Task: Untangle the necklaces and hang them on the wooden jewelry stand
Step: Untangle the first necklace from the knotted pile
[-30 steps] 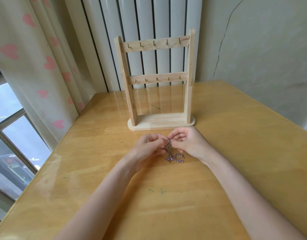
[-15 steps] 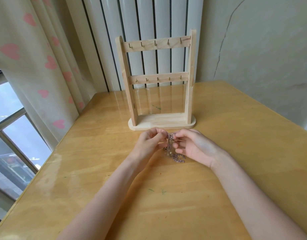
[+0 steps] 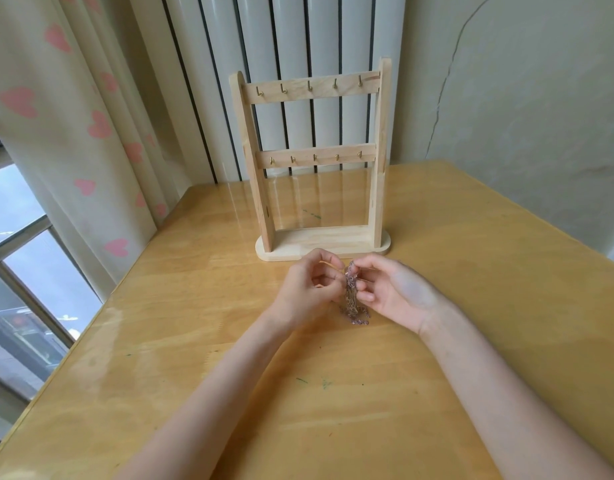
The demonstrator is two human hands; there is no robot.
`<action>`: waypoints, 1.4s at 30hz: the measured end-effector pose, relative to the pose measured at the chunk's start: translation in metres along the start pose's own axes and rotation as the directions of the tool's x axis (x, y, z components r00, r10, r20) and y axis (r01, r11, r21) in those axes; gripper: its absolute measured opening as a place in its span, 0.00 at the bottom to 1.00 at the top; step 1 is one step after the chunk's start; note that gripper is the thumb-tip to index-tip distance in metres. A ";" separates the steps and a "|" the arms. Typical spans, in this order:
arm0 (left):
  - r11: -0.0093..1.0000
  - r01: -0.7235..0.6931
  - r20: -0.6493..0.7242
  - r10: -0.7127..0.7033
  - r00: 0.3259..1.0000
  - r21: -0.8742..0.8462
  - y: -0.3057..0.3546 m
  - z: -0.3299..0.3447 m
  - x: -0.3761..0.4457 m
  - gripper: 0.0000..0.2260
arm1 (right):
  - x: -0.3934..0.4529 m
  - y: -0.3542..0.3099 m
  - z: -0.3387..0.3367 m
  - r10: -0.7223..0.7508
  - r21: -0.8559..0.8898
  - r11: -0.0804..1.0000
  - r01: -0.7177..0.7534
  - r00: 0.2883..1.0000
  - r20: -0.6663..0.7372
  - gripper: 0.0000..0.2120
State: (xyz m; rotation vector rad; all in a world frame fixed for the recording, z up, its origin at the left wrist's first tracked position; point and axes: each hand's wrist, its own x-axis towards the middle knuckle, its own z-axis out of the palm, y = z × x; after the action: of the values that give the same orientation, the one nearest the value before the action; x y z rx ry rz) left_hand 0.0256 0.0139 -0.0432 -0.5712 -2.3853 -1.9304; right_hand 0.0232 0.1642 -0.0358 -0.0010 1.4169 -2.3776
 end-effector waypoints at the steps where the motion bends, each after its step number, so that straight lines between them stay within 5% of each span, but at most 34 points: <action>1: 0.994 -0.045 -0.012 0.046 0.999 0.095 0.000 0.000 0.001 0.08 | 0.000 0.000 0.000 -0.003 0.005 1.000 0.003 1.000 -0.001 0.08; 8: 0.938 -0.036 -0.173 0.102 0.980 0.344 0.003 -0.001 -0.001 0.11 | -0.001 0.005 0.000 -0.074 -0.151 0.985 0.079 0.997 0.036 0.05; 13: 0.972 0.173 -0.118 -0.192 0.974 -0.156 0.007 -0.005 -0.002 0.08 | -0.001 0.006 0.004 -0.102 -0.169 0.979 0.114 0.991 0.081 0.05; 21: 0.715 0.317 0.058 -0.362 0.930 -0.623 0.014 -0.001 -0.001 0.09 | 0.003 0.009 0.006 -0.120 -0.134 0.984 0.120 0.993 0.008 0.02; 25: 0.838 0.349 0.132 -0.324 0.937 -0.419 0.011 -0.006 -0.004 0.04 | 0.003 0.010 0.006 -0.131 -0.145 0.982 0.125 0.991 -0.030 0.04; 29: 0.977 0.207 -0.006 -0.207 0.978 -0.042 0.006 -0.006 -0.007 0.06 | 0.004 0.010 0.003 -0.138 -0.132 0.983 0.125 0.986 -0.095 0.06; 34: 0.990 0.141 -0.158 -0.142 0.977 -0.016 -0.001 -0.007 -0.002 0.07 | 0.004 0.010 0.002 -0.156 -0.153 0.979 0.138 0.982 -0.108 0.04; 38: 0.987 0.088 -0.107 -0.102 0.989 -0.135 0.001 -0.003 -0.003 0.04 | 0.003 0.009 0.003 -0.170 -0.194 0.969 0.150 0.982 -0.088 0.03; 42: 0.998 0.042 -0.103 -0.048 0.994 -0.056 0.003 0.000 -0.003 0.08 | 0.002 0.007 0.003 -0.179 -0.198 0.967 0.161 0.981 -0.075 0.04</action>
State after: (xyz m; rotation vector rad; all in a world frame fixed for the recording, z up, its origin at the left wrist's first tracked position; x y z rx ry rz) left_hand 0.0295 0.0135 -0.0417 -0.4109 -2.3096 -1.9943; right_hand 0.0241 0.1575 -0.0408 -0.0666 1.7496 -2.3922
